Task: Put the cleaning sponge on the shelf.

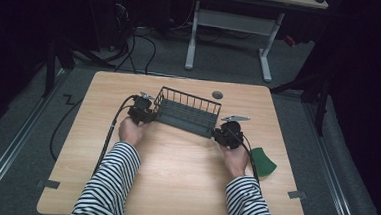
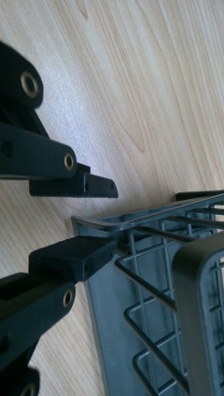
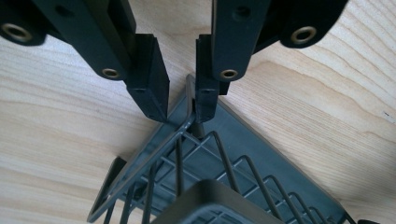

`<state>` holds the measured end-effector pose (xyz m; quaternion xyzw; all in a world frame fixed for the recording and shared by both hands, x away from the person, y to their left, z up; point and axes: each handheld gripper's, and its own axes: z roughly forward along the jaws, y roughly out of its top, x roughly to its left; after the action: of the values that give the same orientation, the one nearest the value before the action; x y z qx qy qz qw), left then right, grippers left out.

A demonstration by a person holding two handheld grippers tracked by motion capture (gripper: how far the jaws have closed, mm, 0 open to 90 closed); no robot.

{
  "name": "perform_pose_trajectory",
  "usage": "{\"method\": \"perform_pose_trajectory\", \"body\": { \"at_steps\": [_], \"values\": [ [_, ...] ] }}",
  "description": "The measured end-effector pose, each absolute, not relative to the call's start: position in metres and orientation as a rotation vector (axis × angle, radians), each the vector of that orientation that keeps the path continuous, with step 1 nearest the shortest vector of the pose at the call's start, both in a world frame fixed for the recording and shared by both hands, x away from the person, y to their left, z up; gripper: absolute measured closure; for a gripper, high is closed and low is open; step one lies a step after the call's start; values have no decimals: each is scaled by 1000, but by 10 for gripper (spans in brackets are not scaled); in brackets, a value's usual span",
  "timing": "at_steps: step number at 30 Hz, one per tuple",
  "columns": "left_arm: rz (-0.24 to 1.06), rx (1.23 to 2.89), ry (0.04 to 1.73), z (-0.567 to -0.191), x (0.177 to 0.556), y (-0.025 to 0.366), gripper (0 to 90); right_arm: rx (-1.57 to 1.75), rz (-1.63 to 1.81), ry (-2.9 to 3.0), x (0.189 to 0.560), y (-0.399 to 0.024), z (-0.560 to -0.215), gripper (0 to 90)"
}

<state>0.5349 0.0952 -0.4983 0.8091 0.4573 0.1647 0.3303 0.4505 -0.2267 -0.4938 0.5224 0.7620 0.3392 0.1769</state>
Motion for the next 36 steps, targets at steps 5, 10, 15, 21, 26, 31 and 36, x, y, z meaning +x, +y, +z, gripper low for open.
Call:
{"method": "perform_pose_trajectory", "body": {
  "at_steps": [5,10,15,21,26,31,36],
  "values": [
    [398,2106,1190,-498,536,97,814,1472,967,2158,451,-225,-495,835],
    [366,2096,1195,-498,536,97,862,1462,965,2164,450,-224,-495,856],
    [360,2111,1182,-498,535,98,866,1457,956,2165,450,-224,-495,859],
    [346,2144,1150,-496,532,99,868,1458,947,2170,449,-225,-494,861],
    [343,2161,1136,-494,530,100,870,1440,931,2187,446,-224,-493,863],
    [351,2178,1103,-489,524,102,872,1436,915,2213,442,-223,-491,863],
    [330,2184,1095,-488,515,105,873,1408,893,2247,435,-222,-488,863]
  ]
}}
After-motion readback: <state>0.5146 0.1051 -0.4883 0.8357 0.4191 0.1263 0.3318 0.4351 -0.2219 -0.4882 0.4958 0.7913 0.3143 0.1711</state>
